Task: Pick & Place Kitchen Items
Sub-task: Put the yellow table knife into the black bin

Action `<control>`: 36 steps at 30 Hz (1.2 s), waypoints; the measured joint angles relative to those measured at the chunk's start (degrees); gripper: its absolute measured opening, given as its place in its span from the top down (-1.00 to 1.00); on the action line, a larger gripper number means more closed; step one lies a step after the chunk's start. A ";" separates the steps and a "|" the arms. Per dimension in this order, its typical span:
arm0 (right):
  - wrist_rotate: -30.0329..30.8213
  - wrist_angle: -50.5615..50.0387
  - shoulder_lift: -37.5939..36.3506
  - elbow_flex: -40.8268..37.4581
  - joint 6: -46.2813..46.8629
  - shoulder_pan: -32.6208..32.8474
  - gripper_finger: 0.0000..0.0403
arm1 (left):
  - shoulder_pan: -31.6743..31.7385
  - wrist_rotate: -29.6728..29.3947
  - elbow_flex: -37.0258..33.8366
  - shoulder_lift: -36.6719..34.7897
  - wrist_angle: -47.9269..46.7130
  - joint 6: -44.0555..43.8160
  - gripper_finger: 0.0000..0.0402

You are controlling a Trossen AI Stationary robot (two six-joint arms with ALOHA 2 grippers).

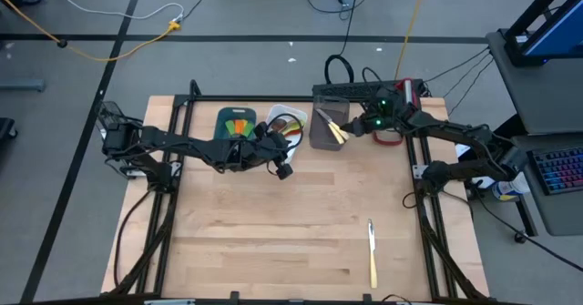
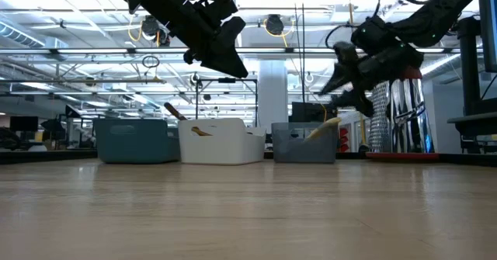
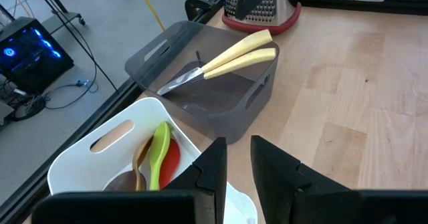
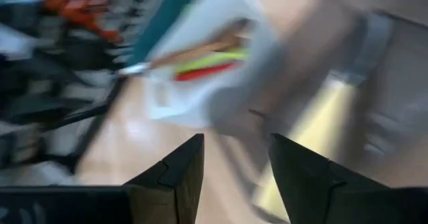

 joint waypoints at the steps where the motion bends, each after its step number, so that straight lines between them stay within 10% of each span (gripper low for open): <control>1: -2.19 1.65 -0.19 0.00 0.01 0.16 0.20 | 0.00 0.00 0.00 0.00 0.00 0.00 0.64; 11: -9.62 5.64 -6.68 0.00 -1.03 14.38 0.13 | 0.00 0.00 0.00 0.00 0.00 -0.17 0.64; 26: 16.91 1.97 -10.32 0.00 9.90 52.15 0.12 | 0.00 -0.01 0.00 0.00 0.07 -1.67 0.64; 36: 22.11 -17.58 -9.83 -0.02 40.81 68.39 0.13 | 0.49 -0.02 0.00 0.00 1.81 -1.75 0.64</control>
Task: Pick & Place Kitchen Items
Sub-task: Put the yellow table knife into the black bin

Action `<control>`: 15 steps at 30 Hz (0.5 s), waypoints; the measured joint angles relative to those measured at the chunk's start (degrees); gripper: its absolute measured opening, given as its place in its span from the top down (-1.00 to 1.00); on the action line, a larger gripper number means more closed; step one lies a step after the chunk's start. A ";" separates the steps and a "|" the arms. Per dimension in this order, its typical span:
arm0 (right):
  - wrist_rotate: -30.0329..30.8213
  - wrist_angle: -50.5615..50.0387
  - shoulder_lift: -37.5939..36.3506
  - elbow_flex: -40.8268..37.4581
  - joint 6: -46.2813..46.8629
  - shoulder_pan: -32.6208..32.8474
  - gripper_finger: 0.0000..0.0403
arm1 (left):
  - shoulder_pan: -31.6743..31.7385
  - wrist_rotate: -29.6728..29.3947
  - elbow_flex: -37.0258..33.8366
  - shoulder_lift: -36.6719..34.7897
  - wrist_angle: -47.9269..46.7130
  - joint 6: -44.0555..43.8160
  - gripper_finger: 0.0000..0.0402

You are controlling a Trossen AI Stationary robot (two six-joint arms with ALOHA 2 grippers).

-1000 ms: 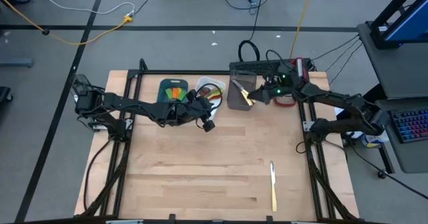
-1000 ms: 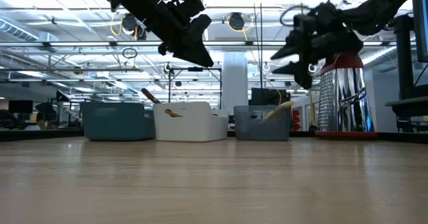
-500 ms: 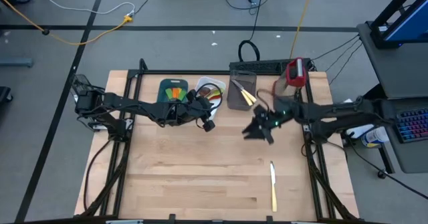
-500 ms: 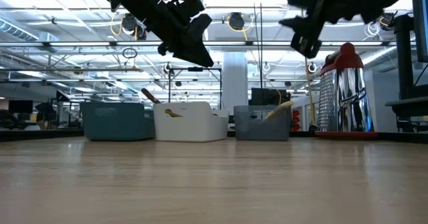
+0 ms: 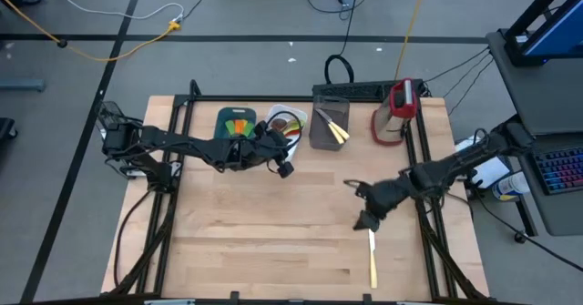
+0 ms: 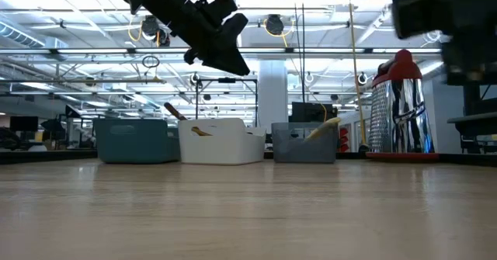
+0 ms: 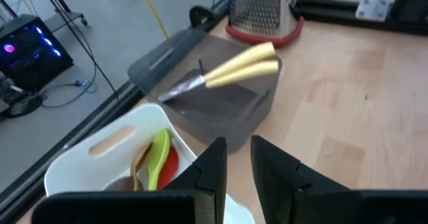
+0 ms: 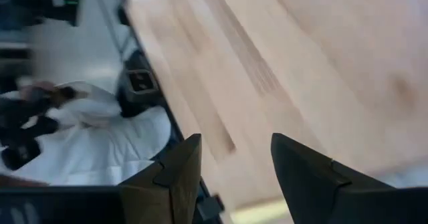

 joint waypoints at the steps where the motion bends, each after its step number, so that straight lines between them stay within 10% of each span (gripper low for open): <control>1: 0.96 -0.97 0.30 0.02 2.81 1.61 0.13 | 0.23 -0.02 0.00 0.00 0.53 0.15 0.64; 15: 8.06 -0.43 11.15 0.02 44.31 18.07 0.16 | 6.28 -0.07 0.00 0.00 13.73 4.80 0.64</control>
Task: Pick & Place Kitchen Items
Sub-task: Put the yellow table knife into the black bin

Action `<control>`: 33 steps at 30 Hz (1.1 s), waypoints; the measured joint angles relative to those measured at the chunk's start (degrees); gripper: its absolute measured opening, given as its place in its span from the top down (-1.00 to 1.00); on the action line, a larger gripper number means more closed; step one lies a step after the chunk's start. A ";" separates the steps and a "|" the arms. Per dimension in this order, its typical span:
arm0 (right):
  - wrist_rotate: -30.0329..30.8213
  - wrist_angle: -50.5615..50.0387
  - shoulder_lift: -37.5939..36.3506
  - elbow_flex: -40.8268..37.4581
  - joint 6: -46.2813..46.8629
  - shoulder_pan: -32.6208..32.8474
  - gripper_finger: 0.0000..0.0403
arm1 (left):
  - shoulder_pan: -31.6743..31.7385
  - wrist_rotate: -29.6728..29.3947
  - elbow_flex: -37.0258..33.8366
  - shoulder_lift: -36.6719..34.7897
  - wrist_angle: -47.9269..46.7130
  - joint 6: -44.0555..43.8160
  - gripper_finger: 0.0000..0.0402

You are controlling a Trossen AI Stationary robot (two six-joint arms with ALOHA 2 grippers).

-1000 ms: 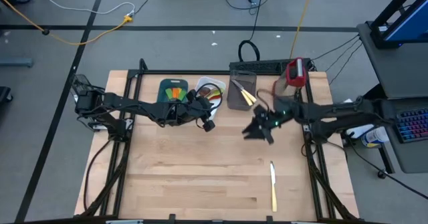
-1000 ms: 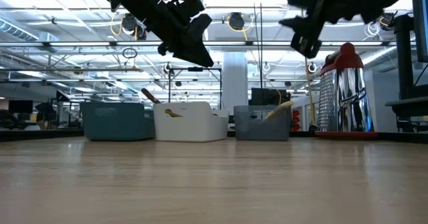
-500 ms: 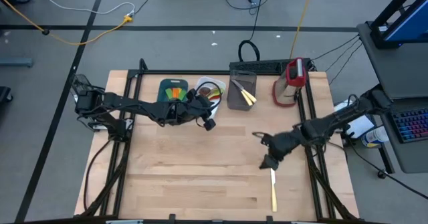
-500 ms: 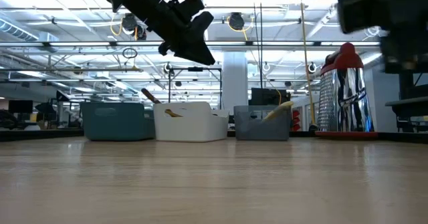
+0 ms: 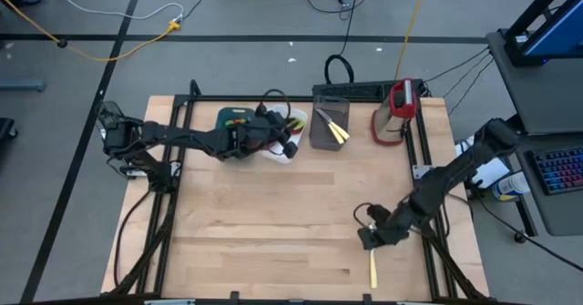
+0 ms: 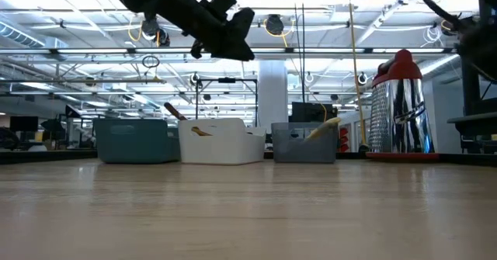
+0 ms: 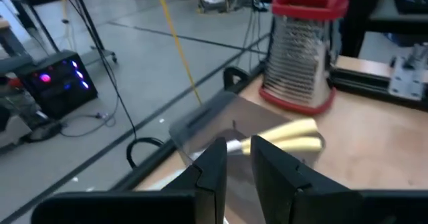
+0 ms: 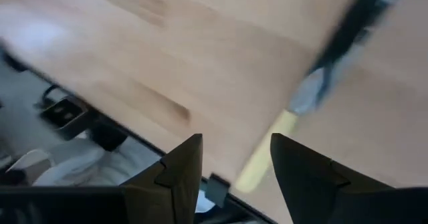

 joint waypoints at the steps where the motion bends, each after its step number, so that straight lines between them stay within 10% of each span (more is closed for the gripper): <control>1: -0.28 0.89 1.35 -0.02 2.76 0.97 0.16 | 0.45 0.00 0.00 0.00 0.51 0.29 0.64; 12: -6.06 16.37 15.26 0.13 17.33 5.37 0.16 | 5.43 0.00 0.00 0.00 0.72 0.01 0.64; 33: -3.58 7.18 17.37 0.22 14.71 4.63 0.20 | 6.19 0.04 0.00 0.00 0.75 -1.82 0.64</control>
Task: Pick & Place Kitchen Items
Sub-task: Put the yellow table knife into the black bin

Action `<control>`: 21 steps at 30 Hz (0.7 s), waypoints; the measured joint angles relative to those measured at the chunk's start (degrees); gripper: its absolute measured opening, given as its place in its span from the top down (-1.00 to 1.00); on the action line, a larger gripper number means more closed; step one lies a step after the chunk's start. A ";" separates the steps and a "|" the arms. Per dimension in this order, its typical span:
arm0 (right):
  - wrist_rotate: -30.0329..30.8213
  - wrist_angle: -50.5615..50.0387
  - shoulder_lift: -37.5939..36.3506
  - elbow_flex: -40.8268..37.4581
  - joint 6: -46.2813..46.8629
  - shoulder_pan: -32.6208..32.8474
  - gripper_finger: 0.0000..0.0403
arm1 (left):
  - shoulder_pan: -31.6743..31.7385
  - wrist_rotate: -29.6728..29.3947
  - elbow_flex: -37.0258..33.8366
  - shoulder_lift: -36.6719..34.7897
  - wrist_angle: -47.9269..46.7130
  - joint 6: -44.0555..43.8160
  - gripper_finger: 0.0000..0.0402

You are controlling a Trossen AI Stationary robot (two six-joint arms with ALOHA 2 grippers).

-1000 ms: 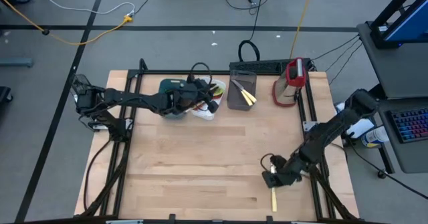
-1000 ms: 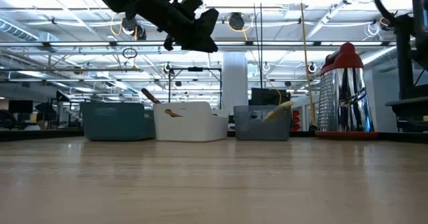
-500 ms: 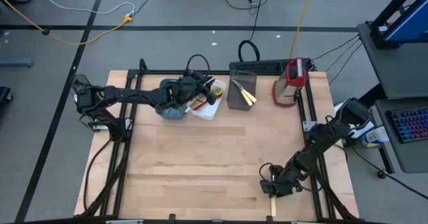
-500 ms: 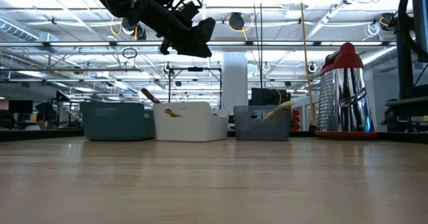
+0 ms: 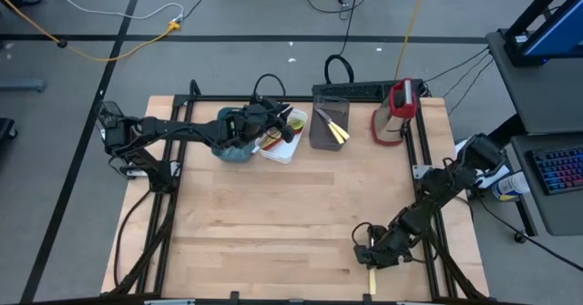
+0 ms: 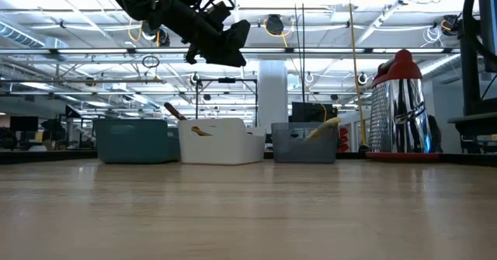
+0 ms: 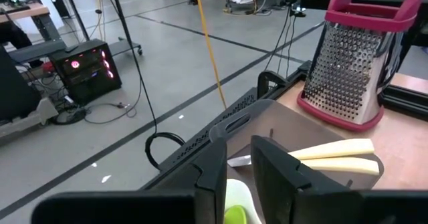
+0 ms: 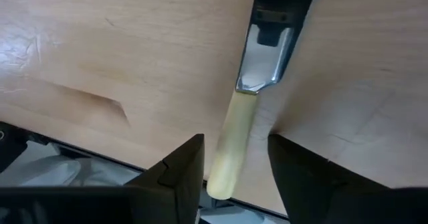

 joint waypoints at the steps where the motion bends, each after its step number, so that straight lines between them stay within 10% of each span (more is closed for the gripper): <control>1: -0.22 -0.04 0.00 0.00 -0.31 -0.23 0.22 | 0.00 -0.02 0.00 0.00 0.00 0.02 0.64; 21: 11.63 -2.20 -0.01 -0.17 -24.51 -10.40 0.96 | 0.00 0.02 0.00 0.00 -1.70 0.83 0.64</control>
